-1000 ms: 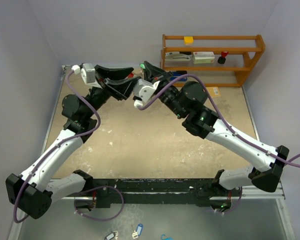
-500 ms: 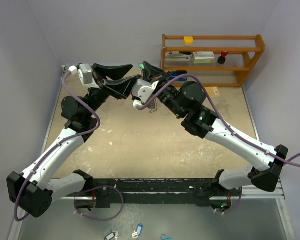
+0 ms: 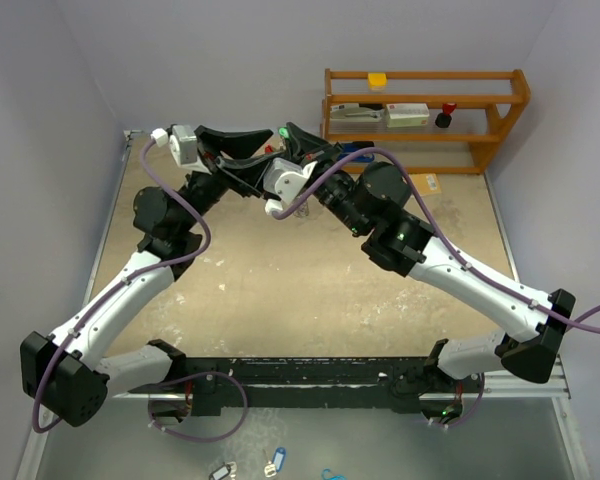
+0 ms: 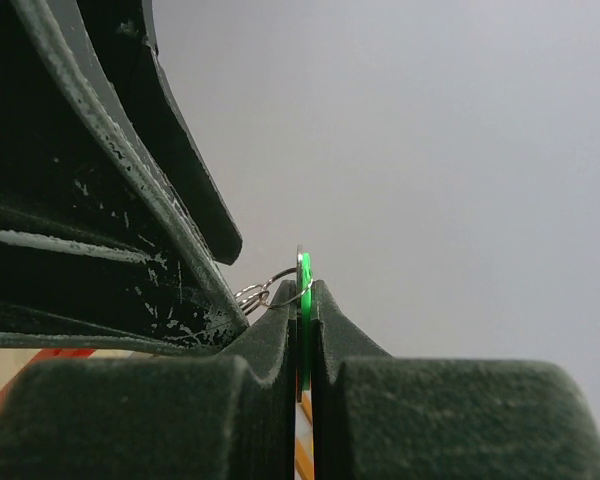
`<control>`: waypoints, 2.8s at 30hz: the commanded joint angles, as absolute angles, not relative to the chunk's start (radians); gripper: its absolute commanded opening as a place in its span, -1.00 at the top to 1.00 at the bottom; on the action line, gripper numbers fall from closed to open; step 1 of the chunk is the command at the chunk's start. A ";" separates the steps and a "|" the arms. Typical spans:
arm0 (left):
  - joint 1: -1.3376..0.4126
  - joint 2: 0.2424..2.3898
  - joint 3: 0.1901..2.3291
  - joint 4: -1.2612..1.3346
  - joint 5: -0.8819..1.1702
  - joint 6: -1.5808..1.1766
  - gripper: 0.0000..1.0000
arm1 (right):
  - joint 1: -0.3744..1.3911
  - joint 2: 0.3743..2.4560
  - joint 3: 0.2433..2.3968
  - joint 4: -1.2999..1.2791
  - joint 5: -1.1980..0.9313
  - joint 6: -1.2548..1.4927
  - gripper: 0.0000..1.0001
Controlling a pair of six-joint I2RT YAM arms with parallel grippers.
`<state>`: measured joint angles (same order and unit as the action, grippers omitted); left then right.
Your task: Remove the keys from the keyring
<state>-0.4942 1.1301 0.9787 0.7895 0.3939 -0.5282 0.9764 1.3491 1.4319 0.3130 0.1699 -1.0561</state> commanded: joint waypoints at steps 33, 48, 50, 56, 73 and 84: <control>-0.508 1.093 0.983 0.780 0.292 -0.389 0.27 | 1.008 1.356 1.460 0.390 0.198 -1.082 1.00; -0.509 1.103 0.991 0.810 0.319 -0.384 0.75 | 1.017 1.337 1.450 0.384 0.185 -1.069 1.00; -0.509 1.093 0.983 0.807 0.310 -0.371 0.93 | 1.017 1.333 1.446 0.386 0.191 -1.075 1.00; -0.509 1.058 0.968 0.773 0.277 -0.337 1.00 | 1.017 1.309 1.420 0.420 0.219 -1.096 1.00; -0.509 1.108 0.938 1.003 0.196 -0.457 1.00 | 1.019 1.276 1.389 0.378 0.184 -1.050 1.00; -0.509 1.111 0.900 1.141 0.144 -0.550 1.00 | 1.019 1.279 1.362 0.392 0.198 -1.049 1.00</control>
